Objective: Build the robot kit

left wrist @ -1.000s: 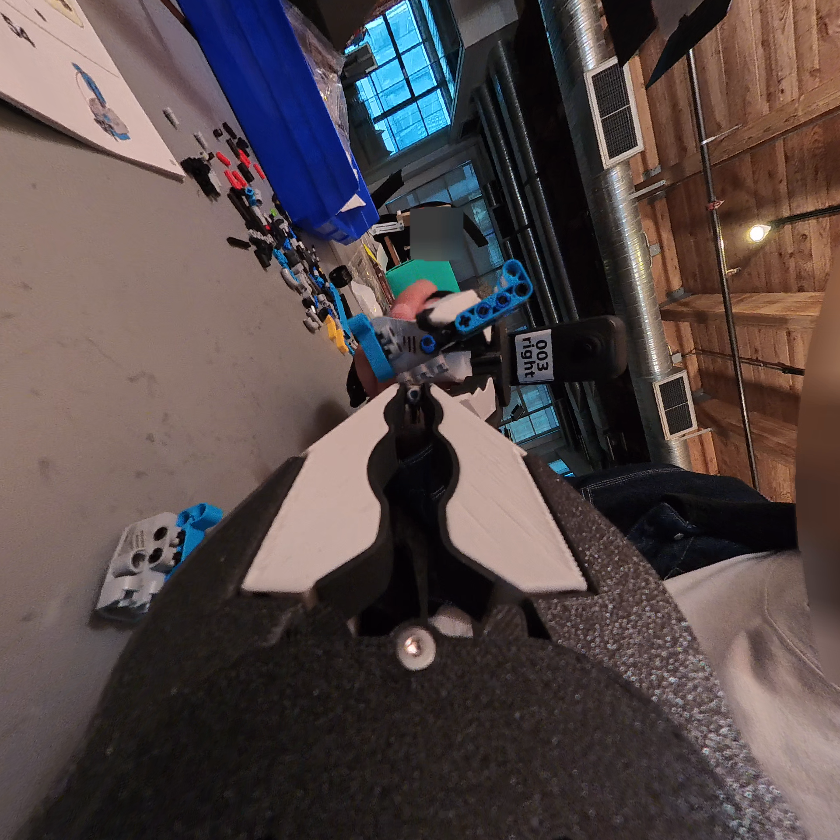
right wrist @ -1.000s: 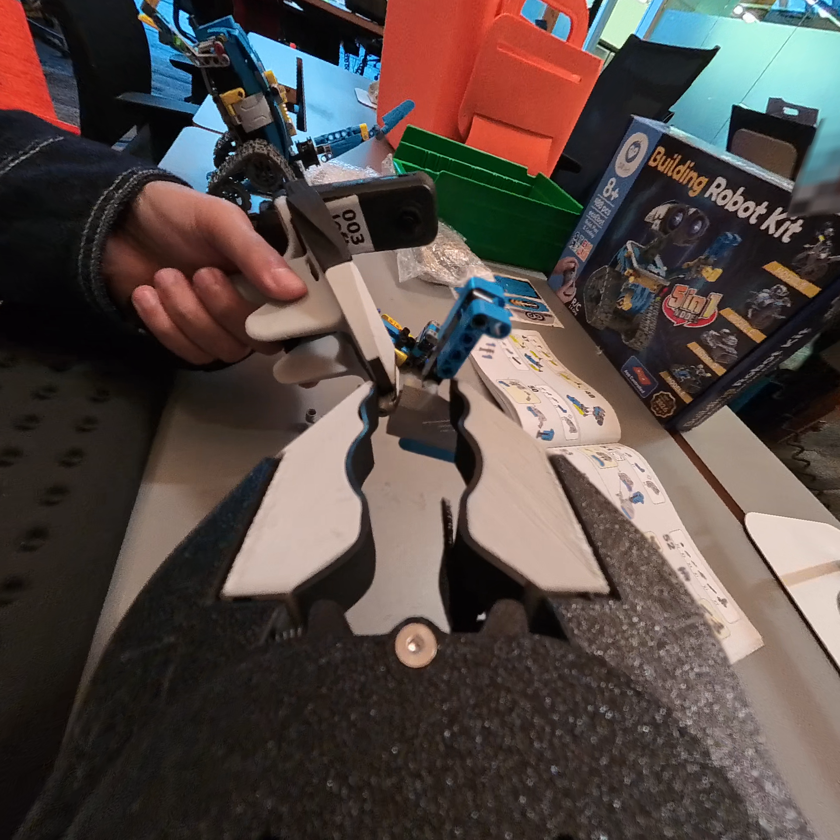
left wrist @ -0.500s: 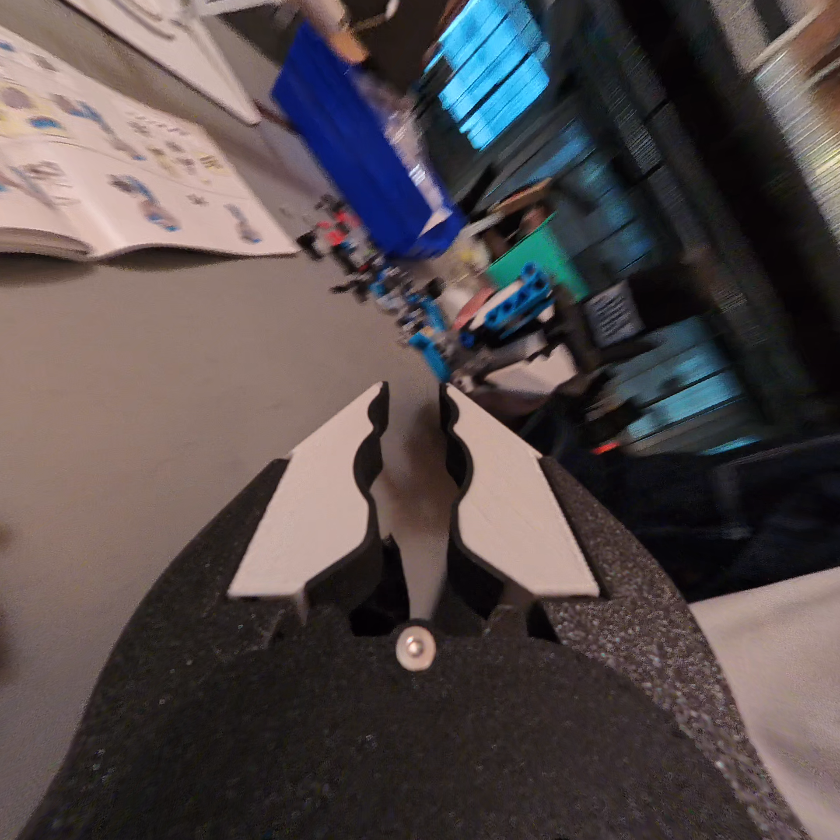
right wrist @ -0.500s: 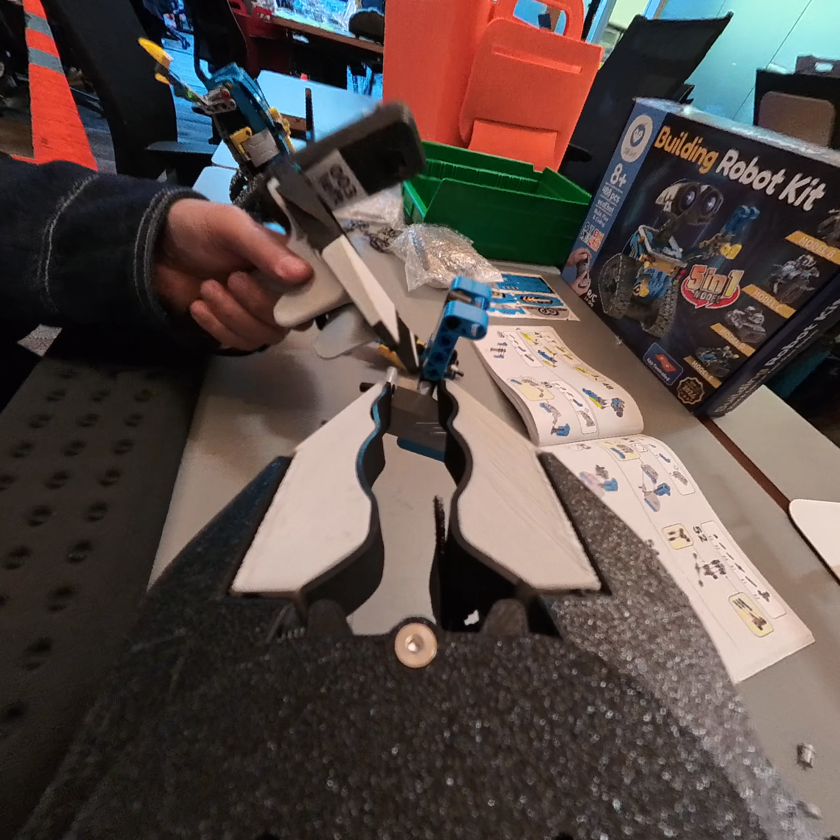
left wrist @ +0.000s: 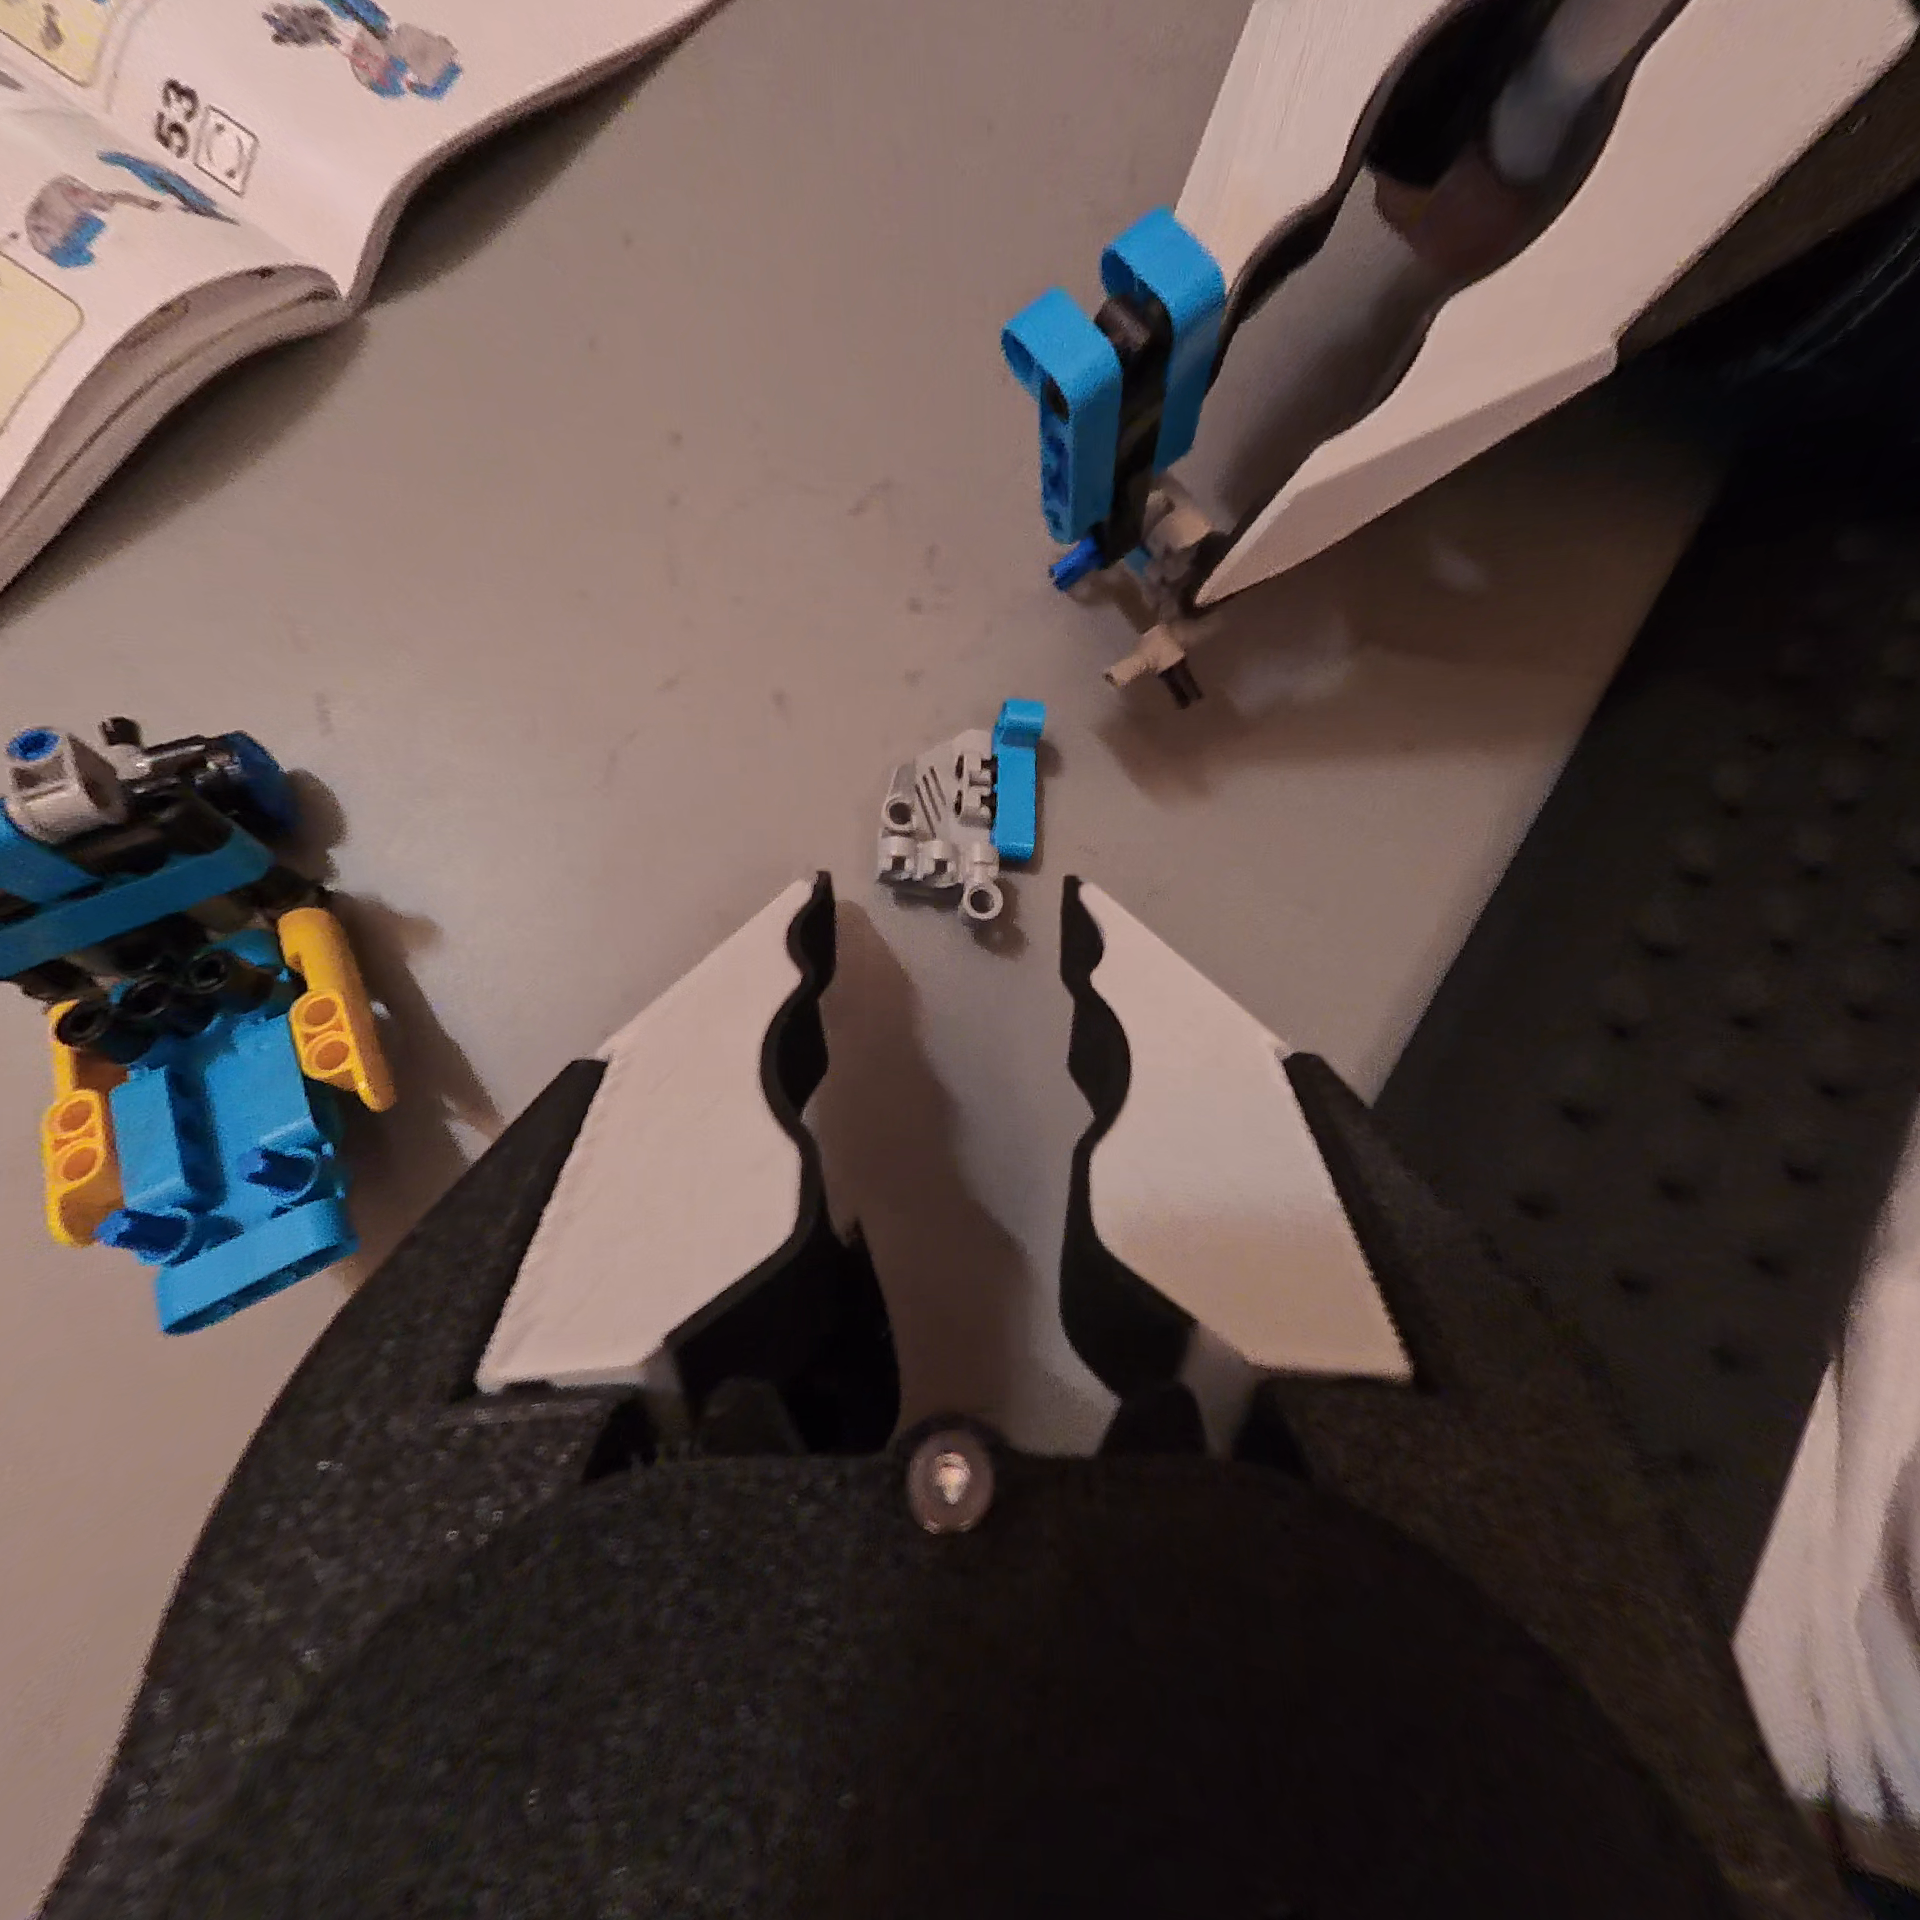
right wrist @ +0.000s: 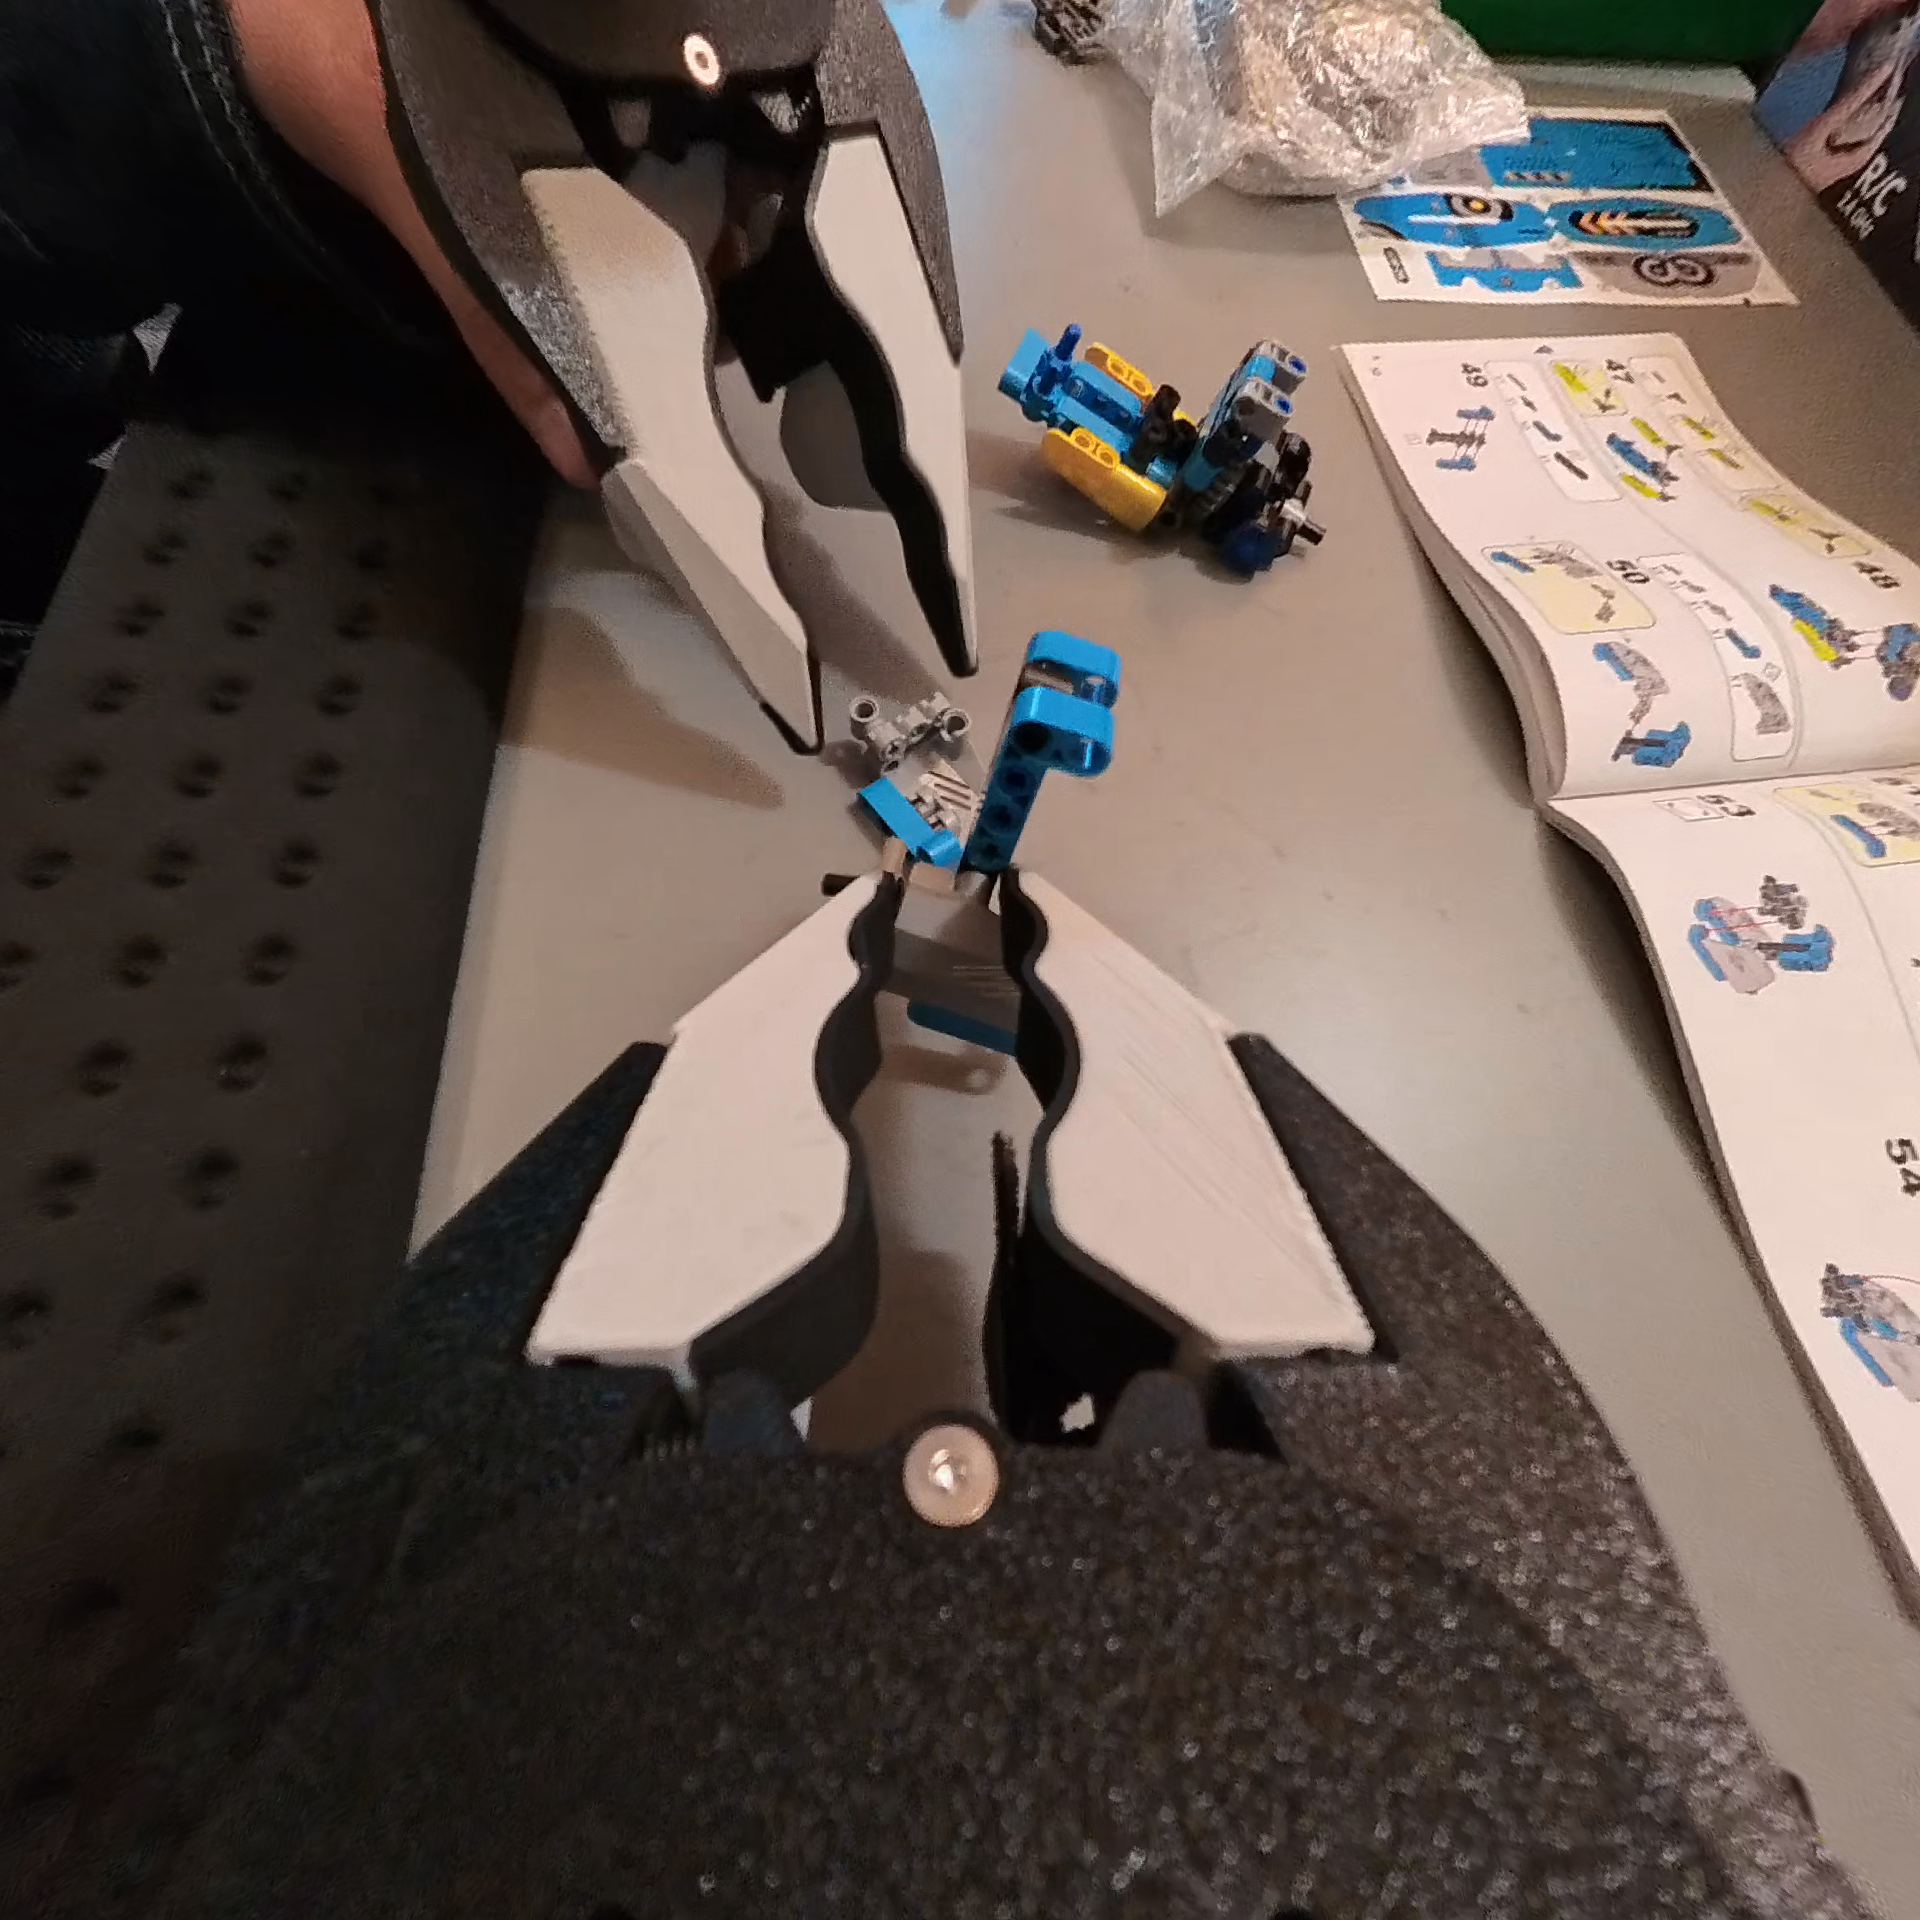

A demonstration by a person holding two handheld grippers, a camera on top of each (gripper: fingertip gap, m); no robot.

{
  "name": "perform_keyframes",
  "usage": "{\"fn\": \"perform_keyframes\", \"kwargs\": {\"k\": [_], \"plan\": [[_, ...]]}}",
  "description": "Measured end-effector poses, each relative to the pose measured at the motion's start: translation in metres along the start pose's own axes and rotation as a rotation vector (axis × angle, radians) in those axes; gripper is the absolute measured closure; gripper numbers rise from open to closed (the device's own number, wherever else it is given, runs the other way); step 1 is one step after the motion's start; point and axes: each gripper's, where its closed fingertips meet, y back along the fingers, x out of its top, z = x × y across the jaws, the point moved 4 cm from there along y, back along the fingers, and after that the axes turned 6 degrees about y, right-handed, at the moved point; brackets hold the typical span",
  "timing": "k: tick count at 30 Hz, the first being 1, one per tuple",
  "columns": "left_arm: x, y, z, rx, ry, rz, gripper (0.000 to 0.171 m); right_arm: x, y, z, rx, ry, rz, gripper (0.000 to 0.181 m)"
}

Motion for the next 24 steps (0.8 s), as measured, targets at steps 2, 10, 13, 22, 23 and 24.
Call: {"fn": "perform_keyframes", "kwargs": {"k": [2,10,13,22,23,24], "plan": [[-0.003,-0.003,0.0,-0.008,-0.016,-0.02,0.13,-0.001,-0.001,-0.001,0.02,-0.017,0.0,0.162],[-0.001,-0.011,-0.002,-0.009,-0.064,0.009,0.147,-0.005,-0.01,-0.009,0.048,0.015,-0.042,0.162],[0.003,-0.011,-0.005,0.026,-0.037,0.044,0.147,-0.004,-0.005,-0.001,-0.002,0.009,-0.029,0.162],[0.029,0.011,-0.005,0.354,-0.383,0.284,0.147,0.011,0.021,0.034,-0.156,-0.158,0.139,0.162],[0.03,0.011,-0.004,0.369,-0.401,0.286,0.147,0.013,0.021,0.033,-0.15,-0.162,0.151,0.162],[0.03,0.01,-0.004,0.376,-0.412,0.287,0.147,0.014,0.021,0.032,-0.145,-0.164,0.155,0.162]]}}
